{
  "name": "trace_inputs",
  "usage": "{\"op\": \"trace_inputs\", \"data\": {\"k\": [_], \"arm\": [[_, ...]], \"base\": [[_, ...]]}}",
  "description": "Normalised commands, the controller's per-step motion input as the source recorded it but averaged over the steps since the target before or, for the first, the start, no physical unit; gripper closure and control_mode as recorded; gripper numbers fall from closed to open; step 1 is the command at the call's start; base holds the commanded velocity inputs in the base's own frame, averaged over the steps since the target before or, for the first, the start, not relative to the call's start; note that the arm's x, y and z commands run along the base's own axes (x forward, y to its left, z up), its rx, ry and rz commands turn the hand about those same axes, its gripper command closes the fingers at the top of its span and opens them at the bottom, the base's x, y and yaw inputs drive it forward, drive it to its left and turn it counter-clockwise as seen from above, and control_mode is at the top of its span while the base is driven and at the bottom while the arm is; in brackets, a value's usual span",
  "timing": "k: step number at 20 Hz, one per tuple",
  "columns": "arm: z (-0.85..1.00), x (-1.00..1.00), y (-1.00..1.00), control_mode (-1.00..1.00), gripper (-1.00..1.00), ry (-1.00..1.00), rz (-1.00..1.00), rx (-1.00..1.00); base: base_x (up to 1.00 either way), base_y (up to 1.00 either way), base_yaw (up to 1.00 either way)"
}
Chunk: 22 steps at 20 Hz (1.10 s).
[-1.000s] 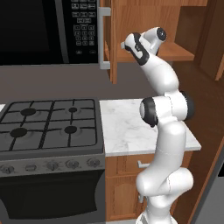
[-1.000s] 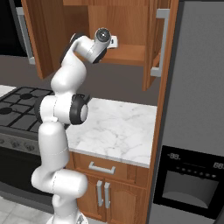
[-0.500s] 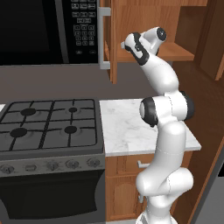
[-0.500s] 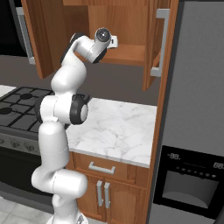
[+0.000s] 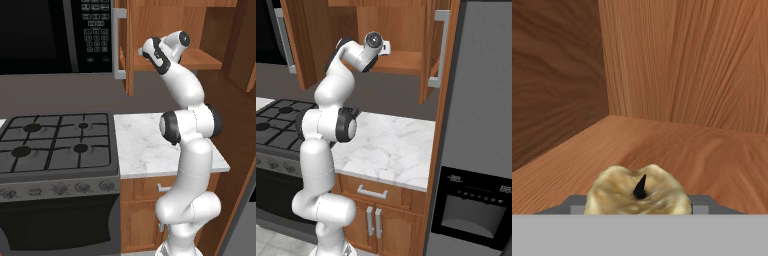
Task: Get the candle and the liquor from the cabinet and move them to the dining counter.
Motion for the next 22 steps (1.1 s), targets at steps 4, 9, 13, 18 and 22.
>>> {"op": "trace_inputs", "data": {"k": [4,9,13,18,22], "arm": [[0.00,0.00,0.00,-1.00,1.00,0.00,0.00,0.00],[0.00,0.00,0.00,-1.00,1.00,0.00,0.00,0.00],[0.00,0.00,0.00,-1.00,1.00,0.00,0.00,0.00],[0.04,0.00,-0.01,-1.00,1.00,0.00,0.00,0.00],[0.20,-0.12,0.00,-1.00,1.00,0.00,0.00,0.00]], "base": [[0.00,0.00,0.00],[0.00,0.00,0.00],[0.00,0.00,0.00],[0.00,0.00,0.00],[0.00,0.00,0.00]]}}
